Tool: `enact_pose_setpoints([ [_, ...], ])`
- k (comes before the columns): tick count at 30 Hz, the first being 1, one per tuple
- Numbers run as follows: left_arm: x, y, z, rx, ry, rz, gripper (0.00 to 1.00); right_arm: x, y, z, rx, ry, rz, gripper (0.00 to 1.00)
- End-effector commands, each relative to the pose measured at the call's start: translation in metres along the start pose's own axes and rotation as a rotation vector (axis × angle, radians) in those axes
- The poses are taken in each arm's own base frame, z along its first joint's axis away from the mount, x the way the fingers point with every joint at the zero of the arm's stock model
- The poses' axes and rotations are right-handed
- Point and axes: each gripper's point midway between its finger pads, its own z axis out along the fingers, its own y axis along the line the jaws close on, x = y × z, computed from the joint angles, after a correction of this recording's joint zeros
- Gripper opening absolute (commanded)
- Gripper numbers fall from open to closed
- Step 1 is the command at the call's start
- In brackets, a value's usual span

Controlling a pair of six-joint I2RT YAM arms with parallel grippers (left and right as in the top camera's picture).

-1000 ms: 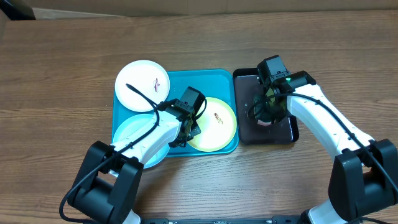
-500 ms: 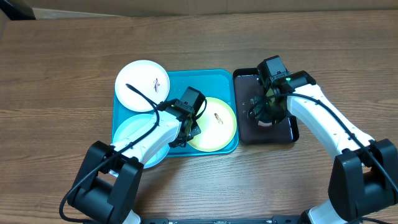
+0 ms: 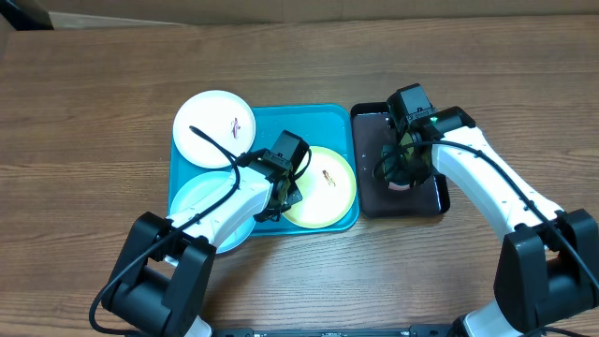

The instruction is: Clean dirty plates on tray and stack at the side

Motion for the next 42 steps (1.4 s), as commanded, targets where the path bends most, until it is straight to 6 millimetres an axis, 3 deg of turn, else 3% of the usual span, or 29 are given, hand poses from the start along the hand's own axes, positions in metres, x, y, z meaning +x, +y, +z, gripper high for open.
enact_pose_setpoints([
  [1,0.000,0.006,0.001,-0.017,-0.013,0.005,0.05,-0.011,0.004,-0.015,-0.014,-0.053,-0.040,0.04],
  [23,-0.001,0.005,0.001,-0.016,-0.014,0.005,0.04,-0.011,0.004,-0.015,-0.014,-0.055,-0.036,0.04],
  [31,-0.001,0.005,0.001,-0.015,-0.015,0.005,0.04,-0.019,0.006,-0.029,-0.021,-0.085,-0.035,0.04],
  [42,-0.001,0.005,0.001,-0.015,-0.015,0.005,0.04,-0.017,0.005,-0.028,-0.019,-0.078,-0.035,0.04],
])
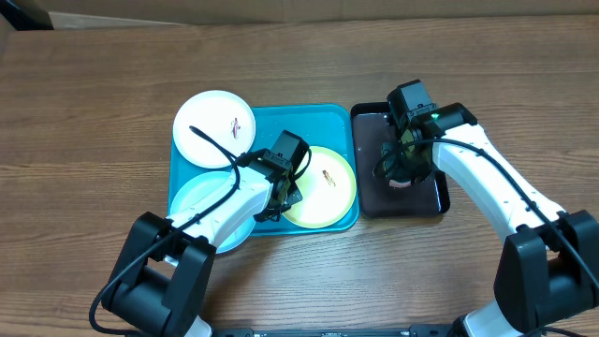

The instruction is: Clean dirty plates on tray and stack at the side

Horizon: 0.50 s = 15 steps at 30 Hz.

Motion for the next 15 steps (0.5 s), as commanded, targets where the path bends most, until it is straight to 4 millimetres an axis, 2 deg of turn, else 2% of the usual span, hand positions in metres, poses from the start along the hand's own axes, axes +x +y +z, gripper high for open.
enact_pose_setpoints([
  [1,-0.0007,0.0053,0.0009,-0.015,-0.015,0.005,0.04,-0.0133,0.0040,-0.0211,-0.017,-0.072,-0.003,0.04],
  [15,-0.0008,0.0052,0.0009,-0.015,-0.015,0.005,0.04,-0.0115,0.0088,-0.0211,-0.049,-0.062,-0.002,0.04],
])
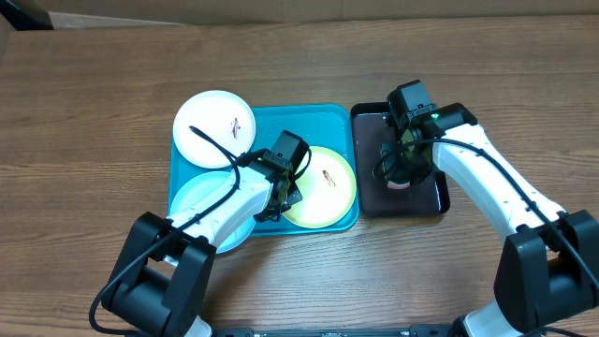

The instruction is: Clean dirty plates on tray and stack at the side

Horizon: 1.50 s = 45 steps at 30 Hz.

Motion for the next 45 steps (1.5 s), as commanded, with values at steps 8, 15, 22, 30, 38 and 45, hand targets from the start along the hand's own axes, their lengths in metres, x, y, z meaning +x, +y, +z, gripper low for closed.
enact_pose_setpoints([
  [8,-0.001,0.004,0.001,-0.011,-0.016,0.005,0.04,-0.014,0.006,-0.021,-0.025,-0.075,-0.004,0.04],
  [15,-0.001,0.004,0.001,-0.012,-0.017,0.005,0.04,-0.014,0.006,-0.021,-0.025,-0.075,-0.004,0.04],
  [22,-0.002,0.004,0.001,-0.008,-0.018,0.004,0.04,-0.017,0.007,-0.024,-0.028,-0.084,-0.005,0.04],
  [30,-0.002,0.003,0.001,-0.007,-0.018,0.004,0.04,-0.022,0.023,-0.034,-0.118,-0.091,-0.015,0.04],
  [38,-0.002,0.003,0.001,-0.007,-0.019,0.004,0.04,-0.024,0.069,-0.042,-0.330,-0.104,-0.063,0.04],
  [45,-0.002,0.003,0.001,-0.007,-0.019,0.004,0.04,-0.029,0.095,-0.034,-0.250,-0.183,-0.166,0.04],
])
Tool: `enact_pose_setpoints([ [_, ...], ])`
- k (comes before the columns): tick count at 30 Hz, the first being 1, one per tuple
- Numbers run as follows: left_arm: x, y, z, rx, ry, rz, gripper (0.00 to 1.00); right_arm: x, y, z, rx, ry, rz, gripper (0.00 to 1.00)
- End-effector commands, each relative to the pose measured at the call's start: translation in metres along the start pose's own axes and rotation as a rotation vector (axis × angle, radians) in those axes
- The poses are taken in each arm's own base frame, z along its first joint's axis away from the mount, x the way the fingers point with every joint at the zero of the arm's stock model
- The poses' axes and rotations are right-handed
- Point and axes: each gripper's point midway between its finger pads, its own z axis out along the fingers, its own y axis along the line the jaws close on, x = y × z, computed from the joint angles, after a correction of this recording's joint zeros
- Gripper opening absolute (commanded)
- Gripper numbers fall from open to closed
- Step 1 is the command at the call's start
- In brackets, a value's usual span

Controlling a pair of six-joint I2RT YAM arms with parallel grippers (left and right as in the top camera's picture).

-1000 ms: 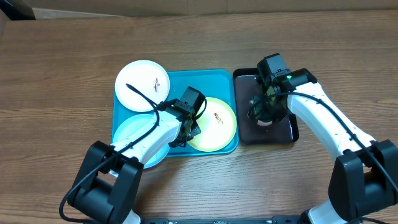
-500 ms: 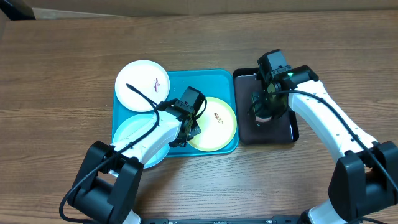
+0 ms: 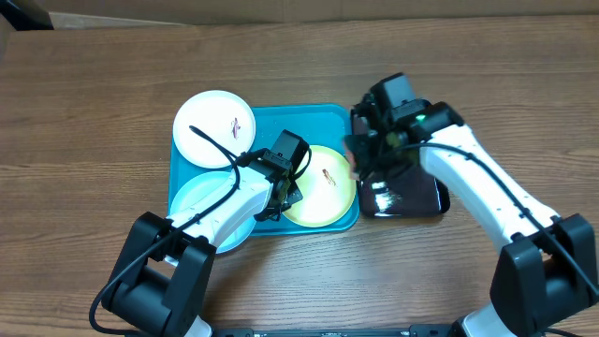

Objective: Clean dirty plates on tray and stack at the side
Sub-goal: 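Move the sponge onto the yellow plate and scrub its stain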

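Observation:
Three plates lie on the blue tray (image 3: pixel 309 117): a white one (image 3: pixel 211 112) with a dark smear, a pale blue one (image 3: pixel 201 201), and a yellow-green one (image 3: pixel 328 183) with a smear near its middle. My left gripper (image 3: pixel 279 201) sits at the yellow-green plate's left rim, apparently shut on it. My right gripper (image 3: pixel 356 161) hangs over the seam between the blue tray and the black tray (image 3: pixel 435 197). It appears shut on a small pinkish sponge (image 3: pixel 350 161), which barely shows at its tip.
The black tray stands right of the blue one, its floor bare and shiny. Wooden table surrounds both. The white plate overhangs the blue tray's top-left corner, and the pale blue plate overhangs the tray's lower-left edge.
My right gripper has moved left from the middle of the black tray to its left edge, beside the yellow-green plate. The pinkish sponge no longer lies in the black tray. The left arm has not moved.
At all three earlier moments my right gripper stood low in the black tray over the pinkish sponge, while my left stayed at the yellow-green plate's rim. Now the right gripper is at the blue tray's edge with the sponge gone from the black tray.

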Motion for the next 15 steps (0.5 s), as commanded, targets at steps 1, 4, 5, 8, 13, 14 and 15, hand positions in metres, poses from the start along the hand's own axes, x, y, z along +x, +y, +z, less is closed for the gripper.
enact_pose_setpoints([
  [1,0.000,0.005,0.001,-0.012,-0.011,0.005,0.04,-0.006,0.012,-0.005,0.068,-0.059,-0.074,0.04],
  [4,0.000,0.005,0.001,-0.012,-0.011,0.005,0.04,-0.005,0.015,0.004,0.141,-0.063,-0.116,0.04],
  [5,0.000,0.005,0.001,-0.012,-0.011,0.005,0.04,-0.005,0.016,0.007,0.161,-0.065,-0.129,0.04],
  [8,0.000,0.005,0.001,-0.012,-0.011,0.005,0.04,-0.003,0.021,0.017,0.203,-0.063,-0.164,0.04],
  [13,0.000,0.005,0.001,-0.012,-0.011,0.005,0.05,0.000,0.019,0.035,0.256,-0.040,-0.190,0.04],
  [14,0.000,0.005,0.001,-0.013,-0.011,0.005,0.04,0.001,0.017,0.038,0.262,-0.035,-0.190,0.04],
  [15,0.000,0.005,0.001,-0.013,-0.011,0.005,0.04,0.001,0.017,0.041,0.263,-0.031,-0.189,0.04],
])
